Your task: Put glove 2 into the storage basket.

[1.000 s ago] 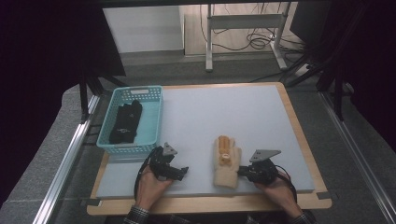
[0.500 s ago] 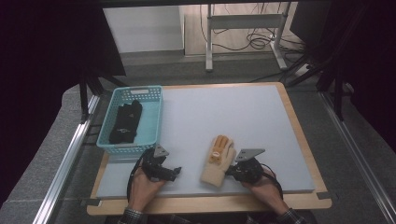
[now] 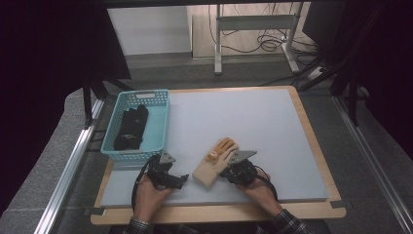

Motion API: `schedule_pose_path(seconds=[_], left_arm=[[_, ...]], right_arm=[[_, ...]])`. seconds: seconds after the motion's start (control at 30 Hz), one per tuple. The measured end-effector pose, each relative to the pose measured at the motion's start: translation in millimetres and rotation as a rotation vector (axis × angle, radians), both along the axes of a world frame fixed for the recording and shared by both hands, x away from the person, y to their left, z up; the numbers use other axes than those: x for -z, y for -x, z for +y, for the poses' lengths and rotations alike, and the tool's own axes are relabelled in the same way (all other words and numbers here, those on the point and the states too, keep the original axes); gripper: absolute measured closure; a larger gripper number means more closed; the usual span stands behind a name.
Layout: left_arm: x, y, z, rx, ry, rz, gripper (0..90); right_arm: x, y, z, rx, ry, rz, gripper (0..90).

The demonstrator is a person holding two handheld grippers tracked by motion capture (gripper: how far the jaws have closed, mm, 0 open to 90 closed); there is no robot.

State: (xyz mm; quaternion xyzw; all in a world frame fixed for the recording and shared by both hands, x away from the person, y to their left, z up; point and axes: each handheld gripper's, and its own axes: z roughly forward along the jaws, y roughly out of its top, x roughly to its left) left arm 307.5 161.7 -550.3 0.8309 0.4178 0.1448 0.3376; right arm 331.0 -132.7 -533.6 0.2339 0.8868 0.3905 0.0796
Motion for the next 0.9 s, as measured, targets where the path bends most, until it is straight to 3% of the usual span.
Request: schedule_pose_path(seconds=[0.23,0.4,0.6,0.73,0.9], left_arm=[[0.6,-0.2,0.5,-0.002,0.008,0.000,0.0],[0.7,-0.1,0.5,-0.003,0.009,-0.001,0.0],[0.8,-0.1,0.6,-0.001,0.009,-0.002,0.0],[0.8,-0.1,0.6,-0.001,0.009,-0.002,0.0],[0.8,-0.2,0.6,-0.001,0.009,-0.001,0.0]], right_arm=[[-5.4,5.3,-12.4,0.003,0.010,-0.018,71.7],[-13.4,2.1,-38.6,0.073,-0.002,-0.046,65.1],[-19.3,-7.4,-71.6,0.171,-0.008,-0.063,47.7],[-19.0,-13.8,-89.7,0.234,0.011,-0.076,36.2],[-15.1,-22.4,-112.3,0.321,0.022,-0.093,29.1]])
